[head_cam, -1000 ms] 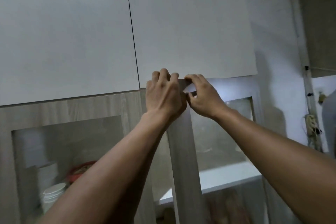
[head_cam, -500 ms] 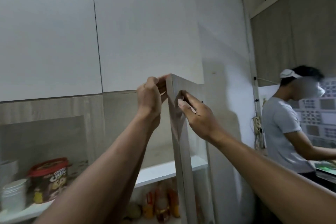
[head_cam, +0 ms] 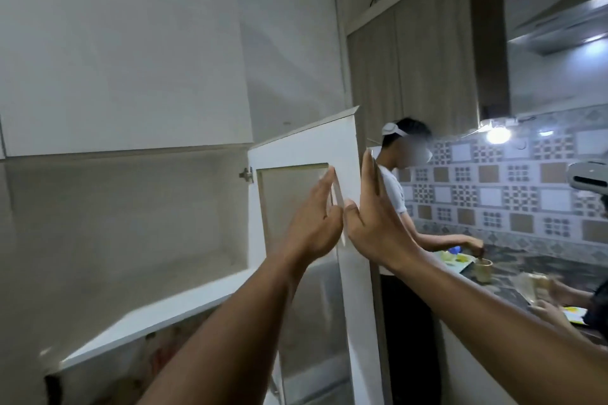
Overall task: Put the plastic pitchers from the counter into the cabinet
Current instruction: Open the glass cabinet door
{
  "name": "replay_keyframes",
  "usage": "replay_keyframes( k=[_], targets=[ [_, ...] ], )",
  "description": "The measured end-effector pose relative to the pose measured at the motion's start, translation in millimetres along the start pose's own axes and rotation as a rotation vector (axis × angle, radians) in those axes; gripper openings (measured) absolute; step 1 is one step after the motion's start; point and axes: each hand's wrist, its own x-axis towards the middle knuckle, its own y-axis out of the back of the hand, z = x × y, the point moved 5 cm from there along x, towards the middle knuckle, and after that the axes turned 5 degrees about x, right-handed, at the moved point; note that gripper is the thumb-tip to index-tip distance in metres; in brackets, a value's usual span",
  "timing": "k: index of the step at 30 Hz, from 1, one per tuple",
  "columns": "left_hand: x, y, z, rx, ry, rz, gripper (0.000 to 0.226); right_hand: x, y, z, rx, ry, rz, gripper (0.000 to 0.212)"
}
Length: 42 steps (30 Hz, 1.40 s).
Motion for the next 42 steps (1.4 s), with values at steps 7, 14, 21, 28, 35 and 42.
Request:
replay_keyframes(
  k=[7,14,21,28,35,42],
  targets=[
    [40,-87,-13,0.248,-0.066,-0.245,0.078,9,33,84,-0.685,-0.091,0.036,0.098],
    [68,-146,-46,0.268,-0.056,-0.447,0.083,25,46,145,-1.001,-0.393,-0.200,0.092],
    [75,-176,-69,0.280,-0.054,-0.577,0.089,19,33,174,-1.067,-0.508,-0.310,0.096],
    [67,-189,-79,0.314,-0.032,-0.596,0.091,15,40,168,-1.093,-0.461,-0.315,0.092],
    [24,-112,-107,0.428,0.105,-0.519,0.087,12,-9,117,-0.923,-0.257,-0.385,0.077],
    [-99,44,-211,0.646,0.490,-0.414,0.087,-8,-161,24,-0.489,-0.110,-0.720,0.078]
  ],
)
